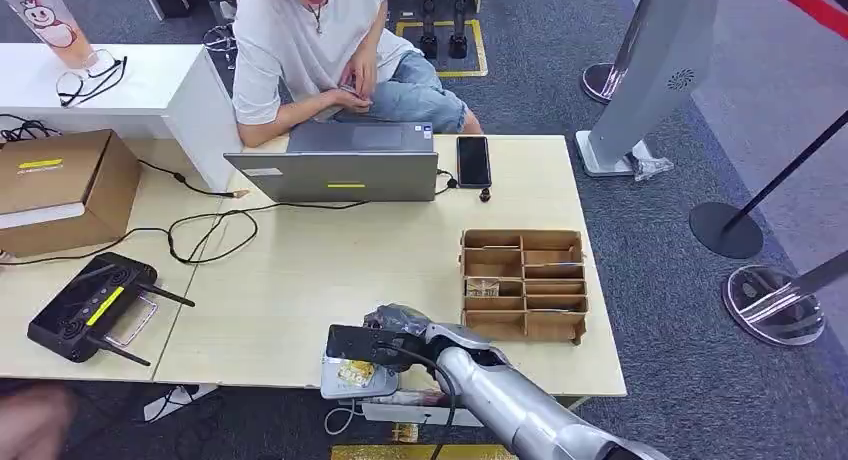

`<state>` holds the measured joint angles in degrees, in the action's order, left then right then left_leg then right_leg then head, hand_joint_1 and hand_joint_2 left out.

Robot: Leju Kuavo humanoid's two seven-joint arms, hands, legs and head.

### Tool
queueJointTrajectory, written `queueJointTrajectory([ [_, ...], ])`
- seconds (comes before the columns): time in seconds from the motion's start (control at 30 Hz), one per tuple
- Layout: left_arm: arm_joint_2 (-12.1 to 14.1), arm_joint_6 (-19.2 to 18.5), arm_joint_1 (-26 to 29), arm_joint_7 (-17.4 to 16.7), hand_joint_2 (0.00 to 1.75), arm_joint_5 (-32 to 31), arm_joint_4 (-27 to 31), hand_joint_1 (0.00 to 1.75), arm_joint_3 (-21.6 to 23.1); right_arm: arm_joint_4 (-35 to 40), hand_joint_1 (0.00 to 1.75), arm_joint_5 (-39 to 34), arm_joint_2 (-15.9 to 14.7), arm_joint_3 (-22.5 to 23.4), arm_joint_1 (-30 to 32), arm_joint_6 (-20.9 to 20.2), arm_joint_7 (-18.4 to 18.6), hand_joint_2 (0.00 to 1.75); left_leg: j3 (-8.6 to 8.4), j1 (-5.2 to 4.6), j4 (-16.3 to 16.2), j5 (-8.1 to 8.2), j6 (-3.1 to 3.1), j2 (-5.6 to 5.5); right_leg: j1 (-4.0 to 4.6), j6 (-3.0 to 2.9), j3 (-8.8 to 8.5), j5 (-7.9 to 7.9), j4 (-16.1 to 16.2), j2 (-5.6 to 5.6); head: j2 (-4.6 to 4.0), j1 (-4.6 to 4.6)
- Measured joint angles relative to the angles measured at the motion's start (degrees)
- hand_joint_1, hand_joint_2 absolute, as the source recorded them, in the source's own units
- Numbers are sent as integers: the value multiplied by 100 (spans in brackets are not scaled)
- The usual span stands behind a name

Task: Pass the card to the sensor for recognition and then transmit it.

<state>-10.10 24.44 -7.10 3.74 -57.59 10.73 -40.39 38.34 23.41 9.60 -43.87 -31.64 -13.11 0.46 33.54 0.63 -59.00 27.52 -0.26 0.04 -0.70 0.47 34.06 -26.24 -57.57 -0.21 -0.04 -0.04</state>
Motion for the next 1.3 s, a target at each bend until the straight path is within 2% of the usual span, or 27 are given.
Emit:
queueJointTrajectory([
  [1.3, 2, 0, -1, 0, 0, -7, 0, 0, 28, 197, 175, -24, 0, 0, 0, 70, -90, 175, -1, 0, 0, 0, 0, 0, 0, 0, 0, 0, 0, 0, 0, 0],
])
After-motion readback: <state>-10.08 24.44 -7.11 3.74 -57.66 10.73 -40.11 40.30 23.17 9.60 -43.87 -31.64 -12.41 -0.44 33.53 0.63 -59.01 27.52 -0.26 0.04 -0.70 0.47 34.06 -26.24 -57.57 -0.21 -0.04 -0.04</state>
